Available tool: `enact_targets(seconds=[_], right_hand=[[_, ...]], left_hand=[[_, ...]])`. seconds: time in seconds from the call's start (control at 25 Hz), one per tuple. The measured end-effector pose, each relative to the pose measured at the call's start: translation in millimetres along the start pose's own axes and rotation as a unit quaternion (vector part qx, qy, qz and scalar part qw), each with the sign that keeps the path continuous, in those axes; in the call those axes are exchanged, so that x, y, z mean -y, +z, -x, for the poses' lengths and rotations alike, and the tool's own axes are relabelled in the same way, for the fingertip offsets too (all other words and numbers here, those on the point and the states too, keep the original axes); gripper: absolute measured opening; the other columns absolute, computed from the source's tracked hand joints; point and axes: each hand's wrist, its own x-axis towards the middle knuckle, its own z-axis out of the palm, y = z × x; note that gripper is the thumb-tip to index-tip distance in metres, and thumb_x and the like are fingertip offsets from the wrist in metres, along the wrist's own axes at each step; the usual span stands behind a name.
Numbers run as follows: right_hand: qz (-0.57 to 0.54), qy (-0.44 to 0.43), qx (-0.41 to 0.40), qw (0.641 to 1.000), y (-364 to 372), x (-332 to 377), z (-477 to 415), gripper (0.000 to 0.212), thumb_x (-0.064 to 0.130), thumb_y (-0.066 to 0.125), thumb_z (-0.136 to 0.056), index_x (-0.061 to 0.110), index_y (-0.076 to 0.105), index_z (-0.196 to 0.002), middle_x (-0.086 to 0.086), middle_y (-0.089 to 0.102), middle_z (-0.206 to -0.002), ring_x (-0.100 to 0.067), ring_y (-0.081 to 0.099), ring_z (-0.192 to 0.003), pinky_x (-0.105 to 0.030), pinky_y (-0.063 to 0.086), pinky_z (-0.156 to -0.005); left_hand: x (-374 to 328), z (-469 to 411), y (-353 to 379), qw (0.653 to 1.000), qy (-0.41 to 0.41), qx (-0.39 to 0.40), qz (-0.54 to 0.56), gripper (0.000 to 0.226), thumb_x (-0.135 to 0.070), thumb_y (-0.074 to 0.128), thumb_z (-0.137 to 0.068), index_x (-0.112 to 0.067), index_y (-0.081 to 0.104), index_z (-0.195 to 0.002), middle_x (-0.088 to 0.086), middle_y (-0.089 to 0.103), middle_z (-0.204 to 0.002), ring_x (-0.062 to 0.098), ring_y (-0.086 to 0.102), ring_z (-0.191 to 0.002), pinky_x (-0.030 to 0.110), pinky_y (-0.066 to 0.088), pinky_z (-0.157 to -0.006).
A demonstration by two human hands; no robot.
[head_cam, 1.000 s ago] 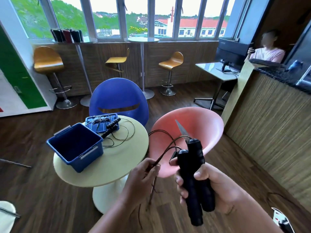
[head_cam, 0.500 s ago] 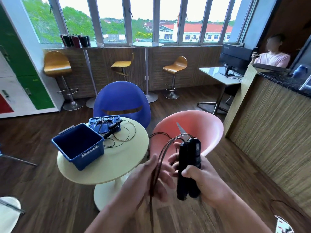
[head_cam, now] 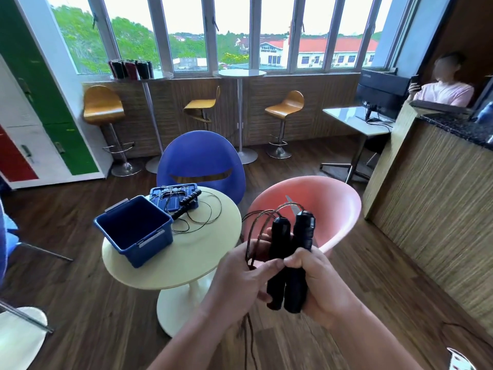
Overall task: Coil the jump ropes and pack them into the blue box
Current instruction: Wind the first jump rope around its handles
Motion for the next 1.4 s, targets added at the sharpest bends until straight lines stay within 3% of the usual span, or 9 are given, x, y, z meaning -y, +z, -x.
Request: enact_targets(seconds=[0.2, 0.28, 0.44, 0.52, 0.68, 0.84, 1.0, 1.2, 1.4], right_hand=[[0.068, -0.006, -0.012, 0.998, -9, -8, -8, 0.057, 0.009, 0.063, -0.07, -0.004, 0.053, -0.124, -0.039, 0.053, -0.103, -0.041, 0.049, -0.091, -0.066, 0.042, -0.068], [0.101, -0.027, -0.023, 0.994, -7, -8, -10, 0.048, 0.006, 0.063, -0.074, -0.004, 0.055, -0.121, -0.047, 0.056, -0.104, -0.041, 0.056, -0.088, -0.059, 0.045, -0.071], [0.156, -0.071, -0.107, 0.979, -2, -6, -10, 0.03, 0.015, 0.07, -0.077, 0.005, 0.065, -0.104, -0.019, 0.069, -0.079, -0.032, 0.066, -0.071, -0.037, 0.05, -0.055], [0.146, -0.068, -0.137, 0.977, -4, -6, -13, 0.029, 0.022, 0.074, -0.075, 0.008, 0.066, -0.099, -0.017, 0.067, -0.073, -0.032, 0.062, -0.066, -0.037, 0.047, -0.053], [0.076, -0.033, -0.136, 0.987, -2, 2, -15, 0.034, 0.031, 0.075, -0.075, 0.007, 0.069, -0.099, -0.011, 0.064, -0.075, -0.027, 0.06, -0.065, -0.033, 0.046, -0.051], [0.051, -0.014, -0.112, 0.992, 3, 3, -18, 0.04, 0.052, 0.073, -0.076, 0.013, 0.068, -0.086, -0.012, 0.058, -0.07, -0.025, 0.054, -0.056, -0.03, 0.043, -0.049], [-0.005, -0.055, -0.091, 0.994, 3, -1, -24, 0.06, 0.063, 0.09, -0.053, 0.015, 0.07, -0.083, -0.01, 0.058, -0.072, -0.023, 0.055, -0.058, -0.036, 0.044, -0.058], [-0.032, -0.098, -0.103, 0.989, 6, -4, -27, 0.073, 0.04, 0.098, -0.048, 0.011, 0.064, -0.106, -0.004, 0.065, -0.073, -0.019, 0.061, -0.065, -0.034, 0.051, -0.065], [0.015, -0.093, -0.145, 0.985, 10, 0, -23, 0.036, 0.005, 0.079, -0.077, 0.007, 0.063, -0.109, -0.009, 0.065, -0.076, -0.03, 0.063, -0.071, -0.041, 0.052, -0.067]], left_hand=[[-2, -3, -1, 0.999, 0.003, 0.013, 0.032, 0.013, -0.022, 0.073, -0.091, -0.021, 0.081, -0.102, 0.014, 0.079, -0.092, 0.031, 0.076, -0.082, 0.064, 0.061, -0.069], [-6, -4, 0, 0.999, -0.002, 0.014, 0.039, 0.015, -0.016, 0.065, -0.099, -0.016, 0.081, -0.101, 0.007, 0.075, -0.08, 0.022, 0.071, -0.068, 0.061, 0.059, -0.067], [-10, -5, 5, 0.999, -0.001, -0.011, 0.052, 0.041, -0.035, 0.052, -0.095, 0.0, 0.07, -0.106, -0.004, 0.051, -0.058, 0.01, 0.047, -0.046, 0.037, 0.049, -0.048], [-8, -8, 5, 0.995, 0.009, -0.063, 0.08, 0.023, -0.022, 0.051, -0.103, -0.007, 0.067, -0.11, 0.0, 0.045, -0.059, 0.012, 0.041, -0.044, 0.035, 0.049, -0.048], [-2, -10, -2, 0.989, 0.026, -0.087, 0.115, 0.014, -0.007, 0.06, -0.099, 0.004, 0.069, -0.097, 0.011, 0.064, -0.064, 0.023, 0.062, -0.056, 0.038, 0.059, -0.06], [7, 0, 4, 0.991, -0.017, -0.04, 0.128, 0.029, -0.025, 0.061, -0.097, -0.001, 0.077, -0.093, 0.011, 0.071, -0.072, 0.021, 0.064, -0.059, 0.033, 0.055, -0.059], [18, 10, 18, 0.988, -0.067, -0.042, 0.132, 0.039, -0.039, 0.071, -0.083, -0.001, 0.067, -0.09, 0.006, 0.065, -0.066, 0.021, 0.06, -0.05, 0.031, 0.053, -0.05], [29, 14, 28, 0.97, -0.16, -0.042, 0.179, 0.047, -0.041, 0.08, -0.076, -0.013, 0.043, -0.085, 0.007, 0.061, -0.062, 0.023, 0.055, -0.045, 0.031, 0.053, -0.045], [42, 11, 25, 0.972, -0.149, -0.056, 0.172, 0.057, -0.051, 0.088, -0.071, -0.015, 0.046, -0.081, 0.002, 0.047, -0.06, 0.016, 0.042, -0.041, 0.027, 0.045, -0.043]])
